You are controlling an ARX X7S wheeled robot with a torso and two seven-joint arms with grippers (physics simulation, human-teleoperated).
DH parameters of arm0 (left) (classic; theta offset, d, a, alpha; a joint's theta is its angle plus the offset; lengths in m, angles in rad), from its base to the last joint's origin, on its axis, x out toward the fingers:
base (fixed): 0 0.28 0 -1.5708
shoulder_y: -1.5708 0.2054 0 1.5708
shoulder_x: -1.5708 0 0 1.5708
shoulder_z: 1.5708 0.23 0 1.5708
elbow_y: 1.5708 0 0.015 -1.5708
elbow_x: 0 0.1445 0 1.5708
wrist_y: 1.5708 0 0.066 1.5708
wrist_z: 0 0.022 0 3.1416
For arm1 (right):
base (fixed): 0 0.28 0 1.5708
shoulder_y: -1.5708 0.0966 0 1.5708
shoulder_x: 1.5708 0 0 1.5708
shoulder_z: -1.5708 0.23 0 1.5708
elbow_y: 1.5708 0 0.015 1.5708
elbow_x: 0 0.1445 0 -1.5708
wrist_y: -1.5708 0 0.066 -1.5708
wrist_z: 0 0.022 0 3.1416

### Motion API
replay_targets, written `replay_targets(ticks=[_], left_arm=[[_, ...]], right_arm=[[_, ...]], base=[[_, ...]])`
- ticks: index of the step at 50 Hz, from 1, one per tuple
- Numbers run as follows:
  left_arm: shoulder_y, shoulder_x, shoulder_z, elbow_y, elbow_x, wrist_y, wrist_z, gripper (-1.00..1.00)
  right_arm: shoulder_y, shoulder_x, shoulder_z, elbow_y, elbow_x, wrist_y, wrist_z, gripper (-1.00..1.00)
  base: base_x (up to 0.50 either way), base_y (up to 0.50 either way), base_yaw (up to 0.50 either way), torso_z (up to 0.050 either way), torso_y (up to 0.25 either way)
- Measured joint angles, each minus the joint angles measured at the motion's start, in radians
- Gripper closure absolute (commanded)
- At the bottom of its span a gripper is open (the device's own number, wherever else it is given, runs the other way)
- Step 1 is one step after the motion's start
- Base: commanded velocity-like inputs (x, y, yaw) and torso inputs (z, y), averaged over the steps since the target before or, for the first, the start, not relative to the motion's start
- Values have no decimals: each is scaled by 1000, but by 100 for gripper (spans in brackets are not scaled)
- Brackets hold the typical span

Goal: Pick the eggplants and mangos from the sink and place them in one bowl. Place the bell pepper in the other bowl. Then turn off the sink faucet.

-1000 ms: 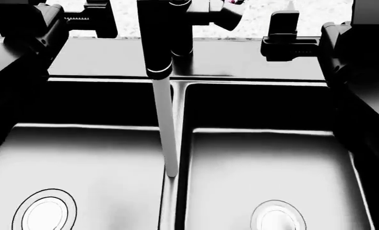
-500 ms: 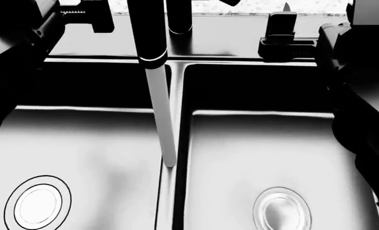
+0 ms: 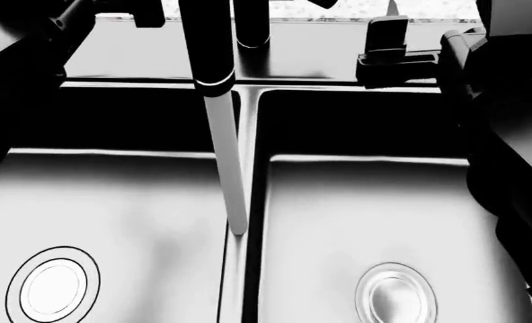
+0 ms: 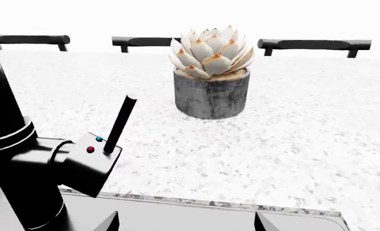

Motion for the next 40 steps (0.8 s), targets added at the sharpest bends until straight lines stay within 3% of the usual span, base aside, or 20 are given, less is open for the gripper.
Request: replay_targets(ticks=[4,6,12,21,40], left_arm=[[17,-7,1,25,-4,-8,-9,-100],[26,-12,2,43,-7,-14,-15,-100],[54,-29,3,95,-16,-31,-33,-100],[82,-44,3,140,-24,-43,-50,-100],[105,-58,0,165,-33,-46,-61,-100]], right_arm=[[6,-17,2,19,-2,-29,-25,-100],[65,-84,25,88,-61,-75,-96,-100],[260,-265,232,484,-377,-211,-282,-100],[392,-392,394,885,-652,-306,-397,-100],[488,-478,554,1056,-843,-341,-481,-100]], base=[[0,0,0,0,0],[0,0,0,0,0],[8,0,0,0,0],[74,0,0,0,0],[13,0,0,0,-1]])
